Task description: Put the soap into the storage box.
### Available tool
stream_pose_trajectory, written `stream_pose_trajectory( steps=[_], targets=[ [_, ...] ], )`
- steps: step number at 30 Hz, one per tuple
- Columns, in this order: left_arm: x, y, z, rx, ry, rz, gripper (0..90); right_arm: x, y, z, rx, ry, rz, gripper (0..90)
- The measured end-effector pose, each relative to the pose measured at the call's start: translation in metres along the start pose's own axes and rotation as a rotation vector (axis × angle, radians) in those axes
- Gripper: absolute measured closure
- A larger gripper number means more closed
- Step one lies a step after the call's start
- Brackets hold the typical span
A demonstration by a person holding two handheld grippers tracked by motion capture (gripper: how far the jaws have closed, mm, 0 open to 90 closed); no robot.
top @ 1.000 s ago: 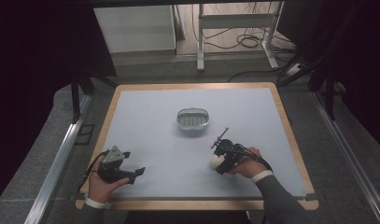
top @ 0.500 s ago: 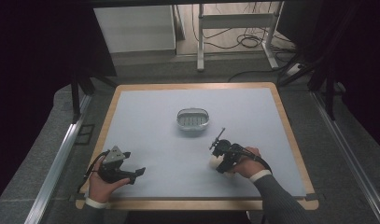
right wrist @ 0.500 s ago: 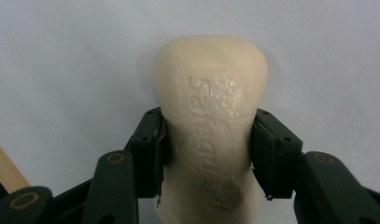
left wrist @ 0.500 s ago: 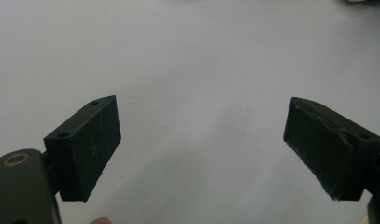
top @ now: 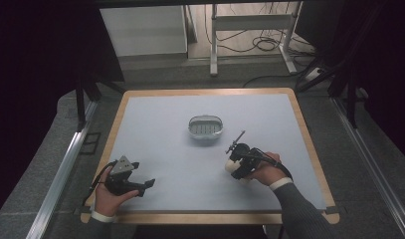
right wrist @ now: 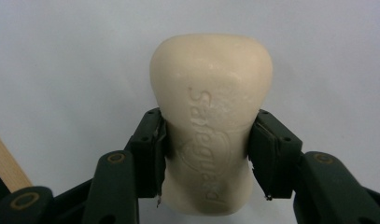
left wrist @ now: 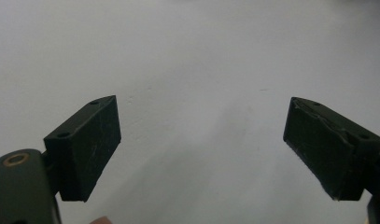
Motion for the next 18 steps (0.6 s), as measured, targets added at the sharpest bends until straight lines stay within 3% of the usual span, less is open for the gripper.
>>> stream_pose_trajectory(
  steps=[18],
  targets=[
    [0.000,0.000,-0.001,-0.005,0.000,-0.003,11.7,0.015,0.004,0.028,0.076,-0.027,-0.014,49.5]
  ],
)
Point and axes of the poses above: each handheld gripper's, and its own axes: z roughly backward along the jaws, y roughly out of its top, x roughly to its right, the point moved 5 cm from there along -z, roughly forward along the jaws, and after that the axes turned 14 degrees about -x, right-handed, at the moved point
